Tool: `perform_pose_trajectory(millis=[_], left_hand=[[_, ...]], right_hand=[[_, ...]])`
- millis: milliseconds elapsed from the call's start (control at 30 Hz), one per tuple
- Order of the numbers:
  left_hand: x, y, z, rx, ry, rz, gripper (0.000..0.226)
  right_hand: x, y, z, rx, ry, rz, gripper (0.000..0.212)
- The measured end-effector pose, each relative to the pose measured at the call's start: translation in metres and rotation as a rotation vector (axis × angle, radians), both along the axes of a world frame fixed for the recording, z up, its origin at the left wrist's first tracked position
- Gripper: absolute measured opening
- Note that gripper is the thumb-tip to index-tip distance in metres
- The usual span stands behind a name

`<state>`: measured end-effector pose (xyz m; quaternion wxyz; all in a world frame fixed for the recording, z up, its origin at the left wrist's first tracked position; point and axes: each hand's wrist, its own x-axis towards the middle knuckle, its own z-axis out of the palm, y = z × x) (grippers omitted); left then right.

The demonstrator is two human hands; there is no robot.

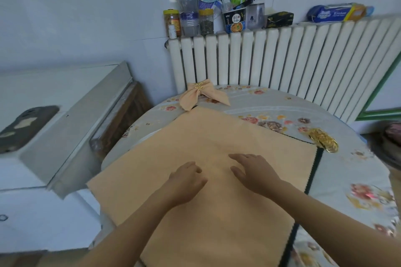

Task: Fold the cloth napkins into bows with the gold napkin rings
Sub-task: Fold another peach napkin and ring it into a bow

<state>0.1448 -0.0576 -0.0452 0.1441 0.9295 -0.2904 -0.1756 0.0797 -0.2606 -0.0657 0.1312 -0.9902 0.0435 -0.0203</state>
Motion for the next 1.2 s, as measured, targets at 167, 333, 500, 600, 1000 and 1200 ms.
perform_pose_trajectory(millis=[167, 333, 500, 600, 1000, 1200], left_hand=[[-0.049, 0.036, -0.012, 0.058, -0.025, -0.024, 0.053], [-0.081, 0.066, -0.021, 0.126, 0.013, -0.044, 0.085], [-0.092, 0.084, -0.028, 0.046, 0.093, -0.044, 0.128], [-0.093, 0.085, -0.032, 0.015, 0.075, -0.024, 0.126], [-0.095, 0.079, -0.032, -0.046, 0.072, 0.023, 0.103], [-0.097, 0.079, -0.032, -0.062, 0.071, 0.011, 0.099]], right_hand=[[-0.062, 0.011, -0.011, 0.018, 0.042, 0.057, 0.043], [-0.105, 0.018, -0.01, 0.088, 0.15, 0.139, 0.089], [-0.127, 0.023, -0.017, 0.152, 0.232, 0.229, 0.111], [-0.127, 0.027, -0.021, 0.233, 0.179, 0.182, 0.11], [-0.118, 0.041, -0.023, 0.267, 0.003, 0.056, 0.017], [-0.116, 0.043, -0.019, 0.215, -0.015, 0.133, 0.017]])
